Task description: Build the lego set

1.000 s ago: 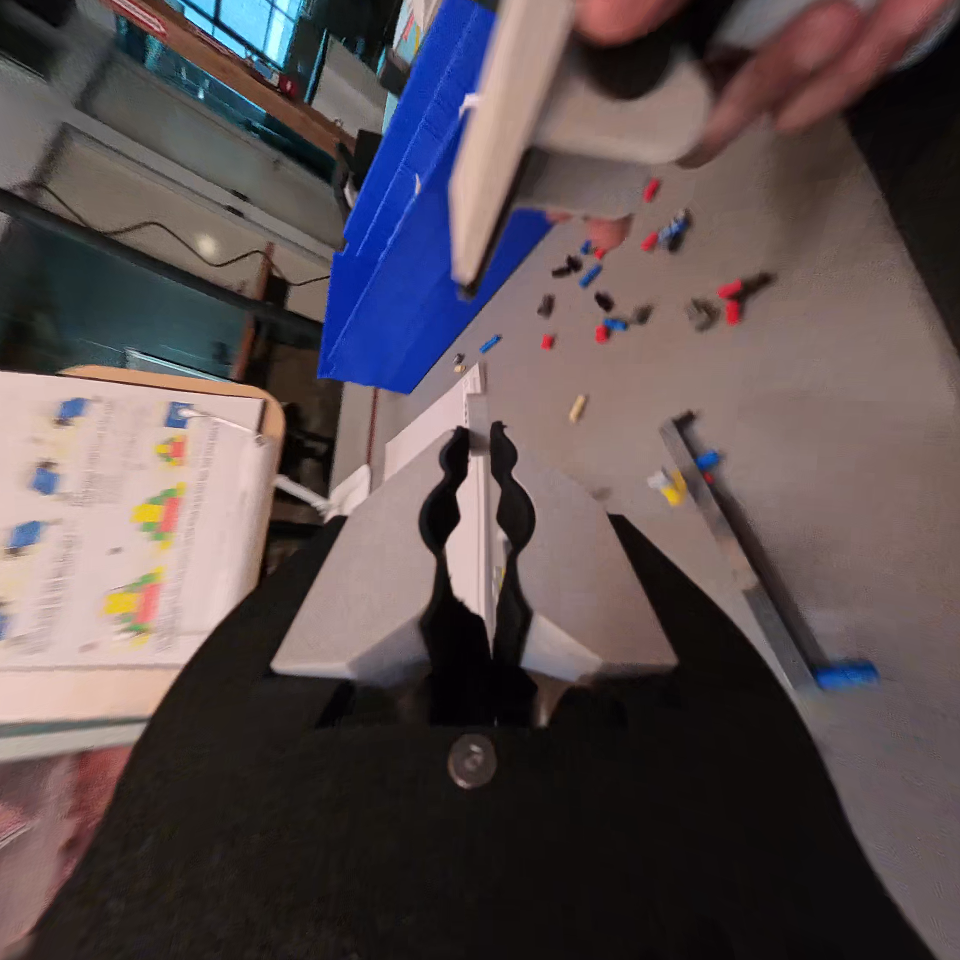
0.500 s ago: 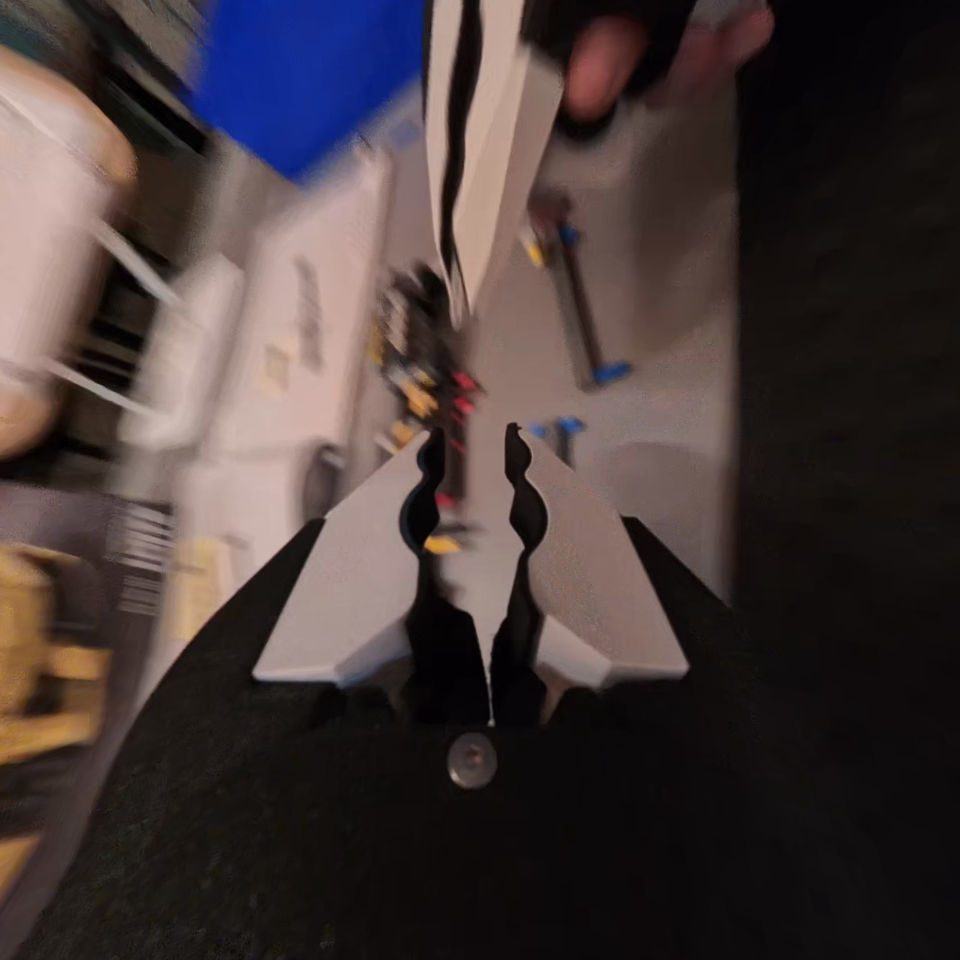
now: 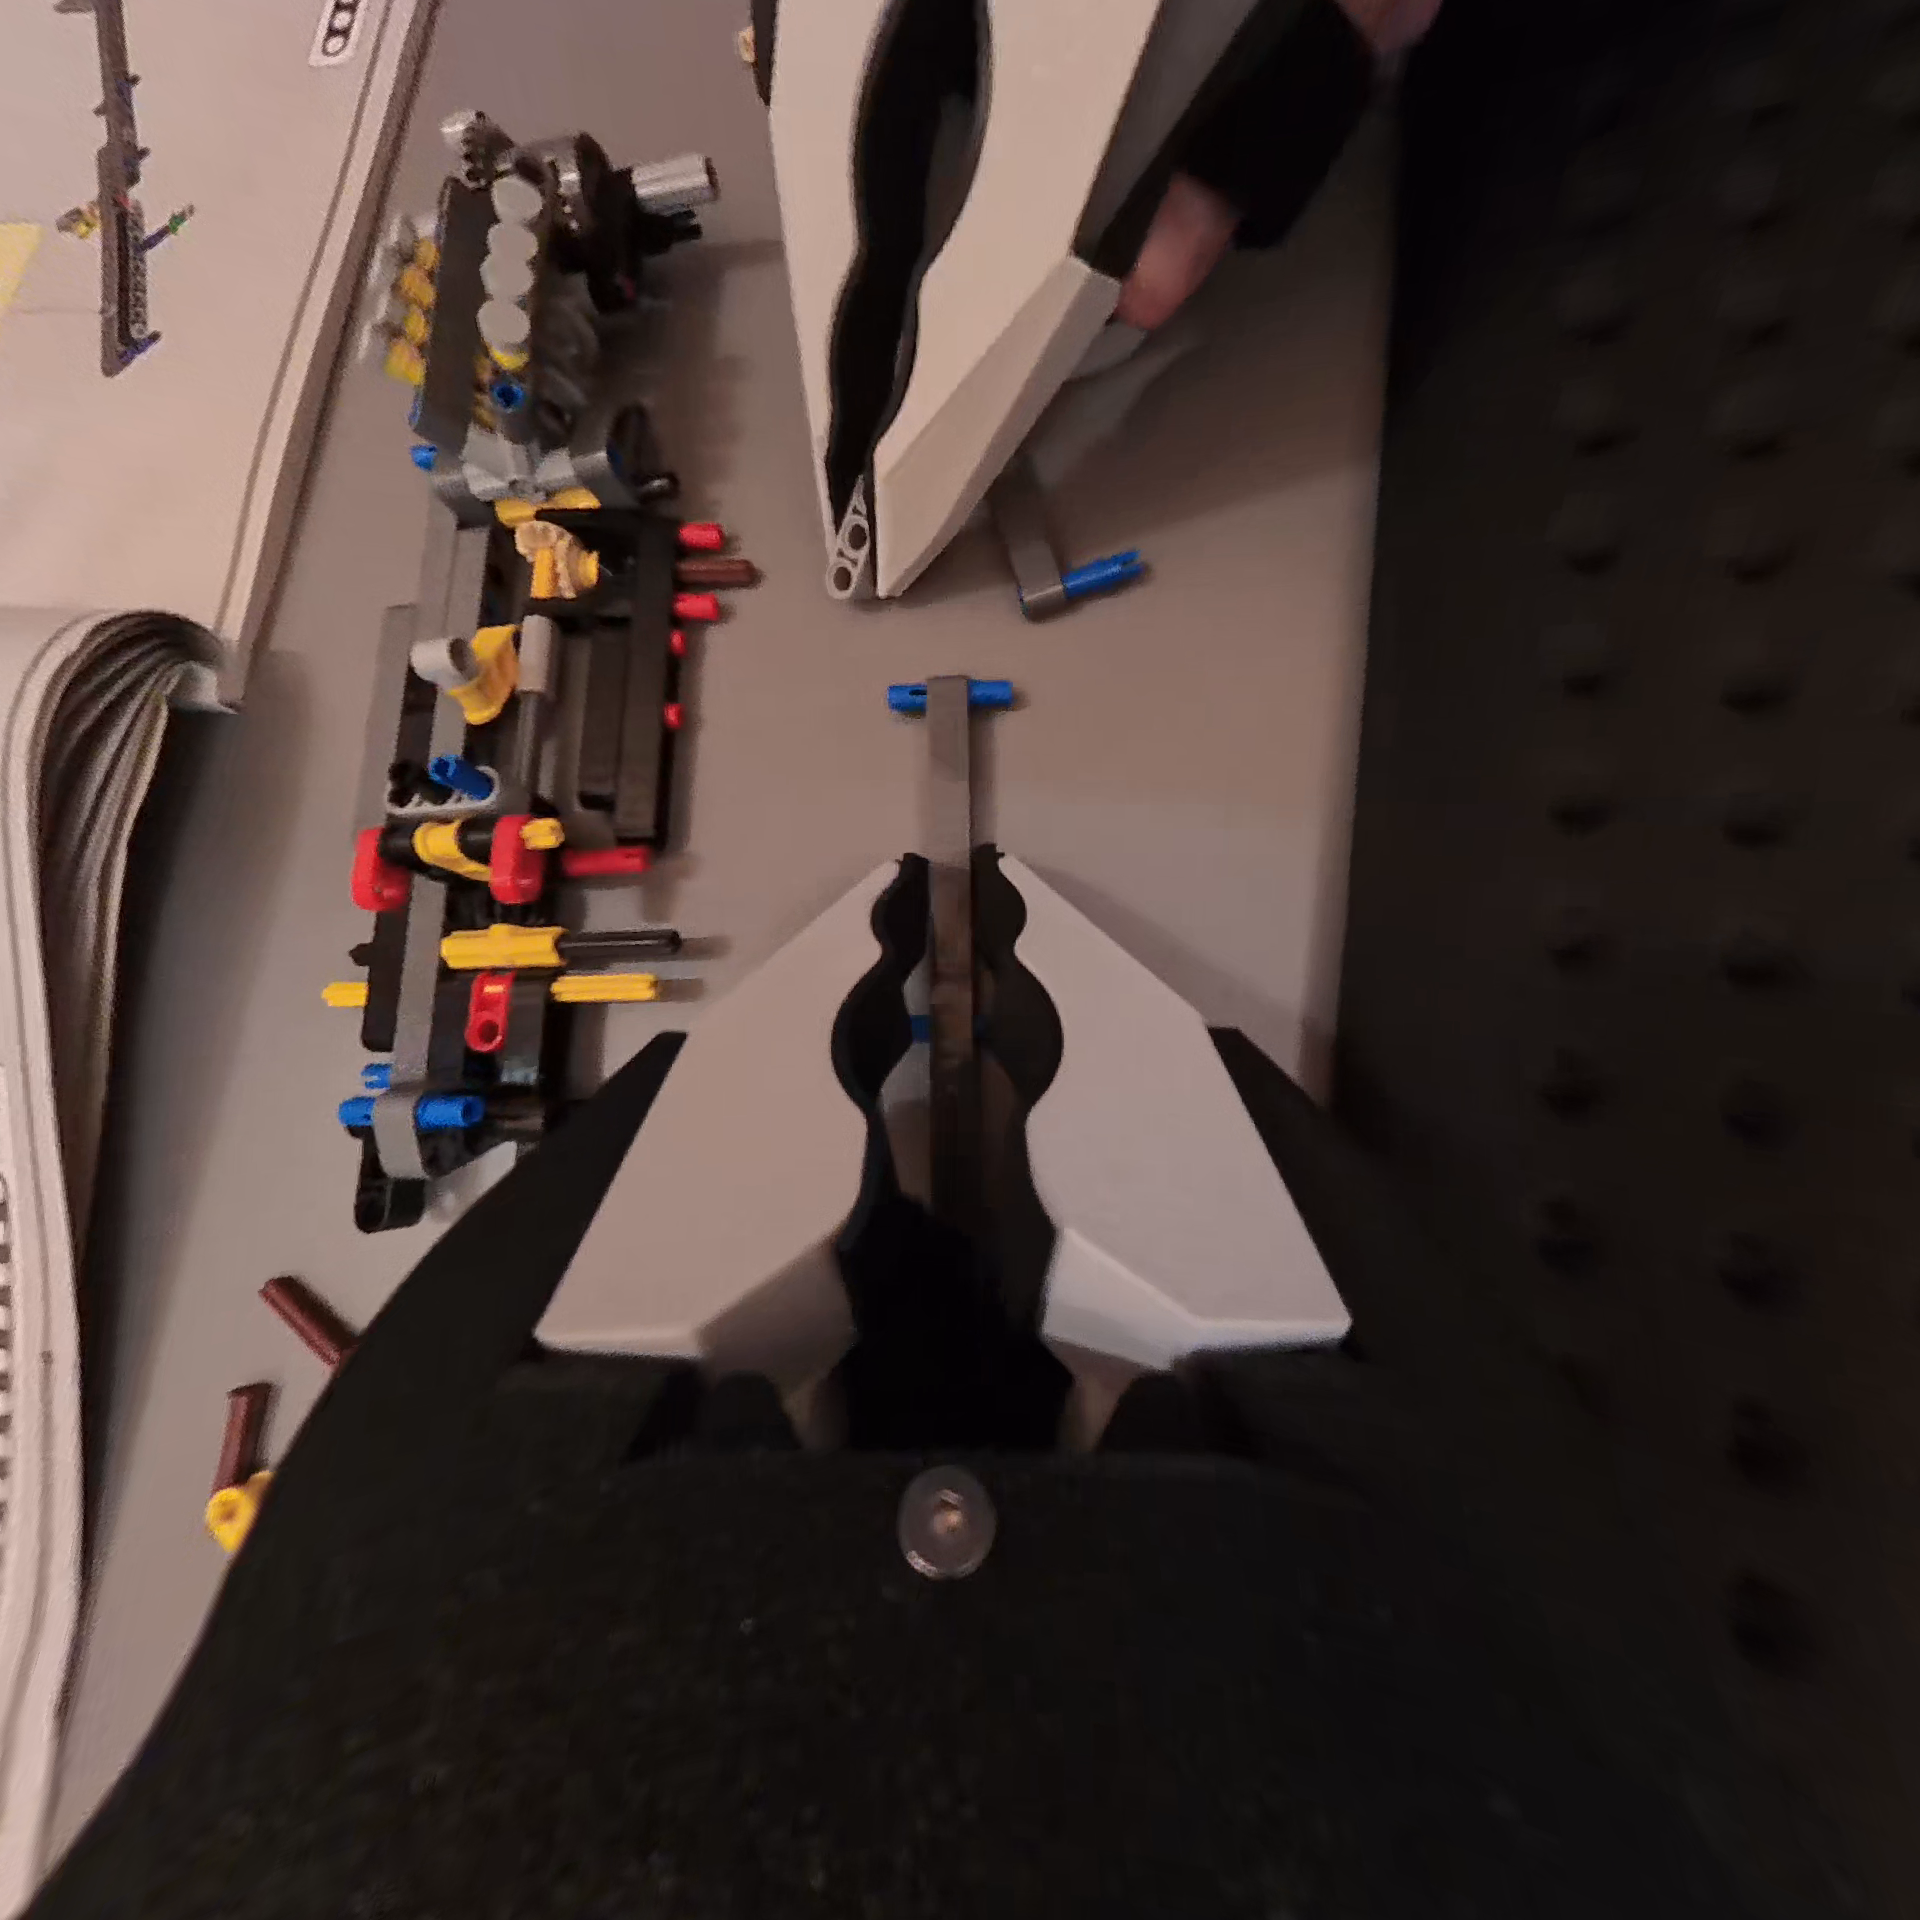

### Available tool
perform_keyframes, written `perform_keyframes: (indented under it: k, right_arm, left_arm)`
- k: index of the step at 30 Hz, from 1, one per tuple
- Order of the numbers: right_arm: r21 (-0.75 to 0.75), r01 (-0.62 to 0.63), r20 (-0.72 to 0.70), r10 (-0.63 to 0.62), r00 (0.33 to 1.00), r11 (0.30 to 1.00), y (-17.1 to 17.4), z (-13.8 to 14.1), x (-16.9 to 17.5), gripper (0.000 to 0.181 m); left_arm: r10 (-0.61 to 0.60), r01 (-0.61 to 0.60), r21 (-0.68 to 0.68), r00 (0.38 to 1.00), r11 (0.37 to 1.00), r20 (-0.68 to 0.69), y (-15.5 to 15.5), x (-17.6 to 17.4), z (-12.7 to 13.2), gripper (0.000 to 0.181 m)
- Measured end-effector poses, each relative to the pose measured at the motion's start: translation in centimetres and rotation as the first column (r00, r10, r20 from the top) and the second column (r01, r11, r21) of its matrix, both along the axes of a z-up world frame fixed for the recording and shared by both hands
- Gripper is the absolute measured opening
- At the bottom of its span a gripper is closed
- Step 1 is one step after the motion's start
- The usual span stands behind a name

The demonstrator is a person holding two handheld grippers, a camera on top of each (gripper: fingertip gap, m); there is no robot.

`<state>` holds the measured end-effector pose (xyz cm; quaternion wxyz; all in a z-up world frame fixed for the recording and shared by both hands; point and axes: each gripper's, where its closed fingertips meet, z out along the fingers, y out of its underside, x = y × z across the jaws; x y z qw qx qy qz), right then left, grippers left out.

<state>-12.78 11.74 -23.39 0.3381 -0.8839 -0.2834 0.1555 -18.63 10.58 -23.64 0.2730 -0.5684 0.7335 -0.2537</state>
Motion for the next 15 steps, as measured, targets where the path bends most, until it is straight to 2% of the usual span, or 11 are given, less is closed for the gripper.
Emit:
perform_keyframes:
  k: [1, 3, 5, 7, 10, 12, 15]
  right_arm:
    - [-0.006, -0.002, -0.005, 0.002, 1.000, 1.000, -0.1, 0.0, -0.1, 0.006]
    - [-0.021, -0.004, -0.014, 0.004, 1.000, 1.000, -0.4, 0.0, -0.2, 0.006]
    - [-0.023, -0.006, -0.018, 0.006, 1.000, 1.000, -0.5, 0.0, -0.2, 0.007]
    - [-0.022, -0.006, -0.024, 0.006, 1.000, 1.000, -0.5, 0.0, -0.3, 0.008]
    - [-0.026, -0.013, -0.048, 0.011, 0.999, 1.000, -0.5, 0.1, -0.6, 0.013]
    - [-0.025, -0.022, -0.056, 0.020, 0.998, 0.999, -0.5, 0.1, -0.8, 0.014]
    - [-0.007, -0.039, -0.038, 0.038, 0.999, 0.999, -0.5, 0.1, -0.9, 0.015]
  left_arm:
    - [-0.015, 0.016, 0.049, 1.000, 0.999, -0.005, 0.0, -0.1, 0.0, 0.007]
    - [-0.040, 0.035, 0.240, 0.999, 0.970, 0.019, 0.6, 0.0, 0.6, 0.007]
    - [-0.079, 0.043, 0.431, 0.995, 0.901, 0.064, 0.9, 0.2, 2.0, 0.007]
    - [-0.091, 0.022, 0.541, 0.991, 0.841, 0.101, 0.9, 0.3, 3.4, 0.007]
    - [-0.059, -0.018, 0.558, 0.991, 0.830, 0.119, 1.3, -0.1, 4.4, 0.007]
    - [-0.001, -0.060, 0.495, 0.992, 0.867, 0.123, 2.0, -0.6, 4.4, 0.007]
    - [0.109, -0.156, 0.325, 0.981, 0.933, 0.158, 3.8, -1.7, 5.2, 0.007]
